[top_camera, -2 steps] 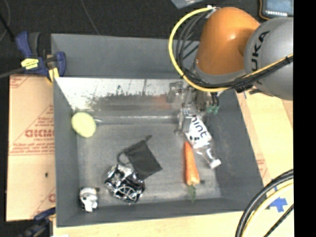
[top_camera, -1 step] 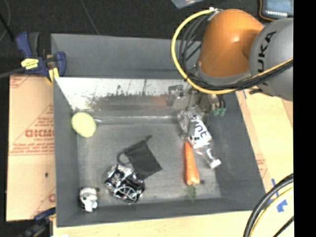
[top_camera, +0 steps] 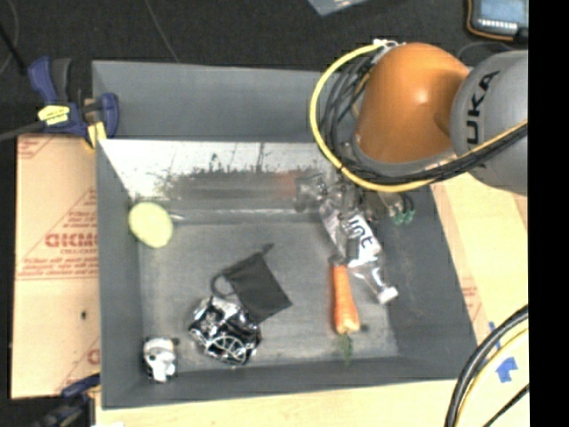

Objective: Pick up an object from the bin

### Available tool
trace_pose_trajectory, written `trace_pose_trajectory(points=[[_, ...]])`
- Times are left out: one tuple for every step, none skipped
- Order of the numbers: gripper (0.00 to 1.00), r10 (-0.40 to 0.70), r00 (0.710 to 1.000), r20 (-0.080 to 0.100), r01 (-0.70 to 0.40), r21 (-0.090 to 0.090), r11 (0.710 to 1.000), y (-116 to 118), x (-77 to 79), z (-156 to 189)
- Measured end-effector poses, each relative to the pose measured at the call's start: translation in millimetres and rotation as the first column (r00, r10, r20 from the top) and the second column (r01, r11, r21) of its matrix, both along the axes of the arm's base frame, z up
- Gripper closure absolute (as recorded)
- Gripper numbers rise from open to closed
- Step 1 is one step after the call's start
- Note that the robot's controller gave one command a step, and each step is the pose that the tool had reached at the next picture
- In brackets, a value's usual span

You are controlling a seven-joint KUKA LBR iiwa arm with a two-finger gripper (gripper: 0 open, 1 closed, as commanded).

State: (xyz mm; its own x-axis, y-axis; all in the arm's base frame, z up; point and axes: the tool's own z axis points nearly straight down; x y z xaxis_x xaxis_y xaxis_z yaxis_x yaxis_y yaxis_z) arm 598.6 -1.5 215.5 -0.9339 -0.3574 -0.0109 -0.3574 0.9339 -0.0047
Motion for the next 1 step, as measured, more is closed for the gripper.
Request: trace_pose_trajectory(points=[[0.00, -0.186, 0.983, -0.003, 0.186, 0.003, 0.983, -12.8, -30.1, -53.1]])
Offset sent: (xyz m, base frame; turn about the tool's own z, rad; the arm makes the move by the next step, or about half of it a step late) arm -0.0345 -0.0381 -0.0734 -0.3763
